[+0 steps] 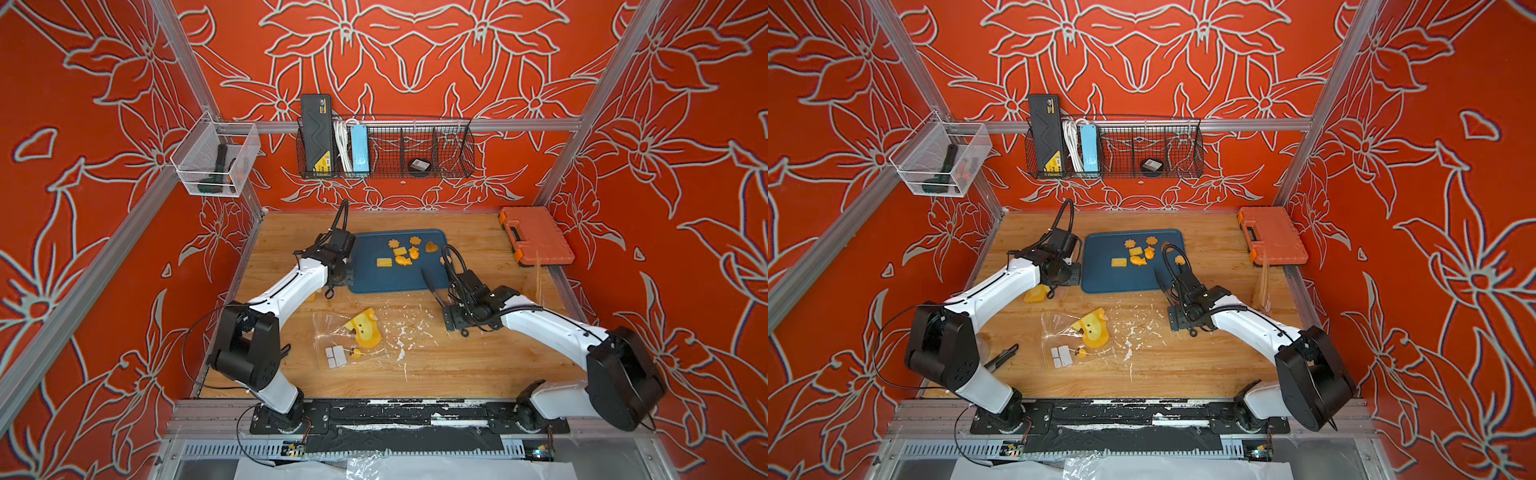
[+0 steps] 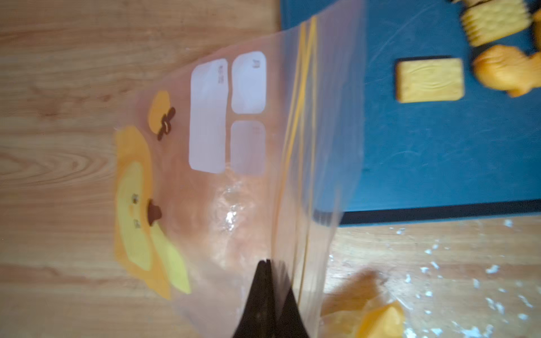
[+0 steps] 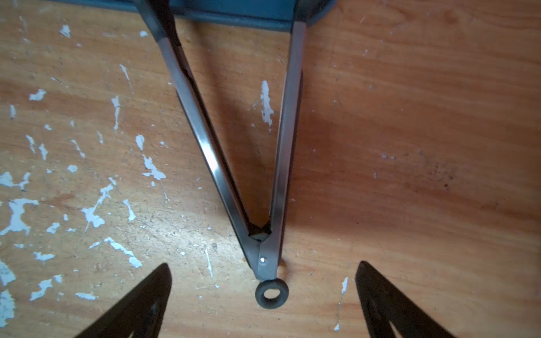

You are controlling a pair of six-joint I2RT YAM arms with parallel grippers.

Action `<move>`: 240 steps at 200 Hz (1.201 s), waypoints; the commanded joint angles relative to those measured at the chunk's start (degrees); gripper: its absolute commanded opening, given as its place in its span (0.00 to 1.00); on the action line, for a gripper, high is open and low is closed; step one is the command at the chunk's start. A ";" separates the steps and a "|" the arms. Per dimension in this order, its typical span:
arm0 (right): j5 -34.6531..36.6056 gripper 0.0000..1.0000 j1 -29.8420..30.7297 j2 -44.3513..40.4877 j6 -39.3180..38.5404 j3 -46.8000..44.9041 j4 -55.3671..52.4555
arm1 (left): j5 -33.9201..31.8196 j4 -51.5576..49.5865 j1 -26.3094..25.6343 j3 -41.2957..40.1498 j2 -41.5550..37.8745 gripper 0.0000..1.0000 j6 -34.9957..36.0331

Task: Put the cookies into a resealable bag to prevent moisture
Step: Pick up the clamp from the center of the board.

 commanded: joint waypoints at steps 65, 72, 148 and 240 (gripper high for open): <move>0.23 0.93 -2.49 10.45 -5.69 4.25 4.52 | 15.38 13.46 5.16 -8.04 -4.80 0.00 -0.34; 0.52 0.92 -2.49 10.91 -5.86 4.57 4.59 | 15.42 13.55 5.34 -8.13 -4.81 0.00 -0.35; -0.99 0.81 -2.70 16.00 -5.54 4.33 9.61 | 13.41 13.21 6.05 -8.18 -4.18 0.00 -2.11; -3.28 0.56 -4.72 12.98 -4.85 1.86 11.39 | 14.63 10.30 6.49 -2.97 -1.42 0.00 -6.06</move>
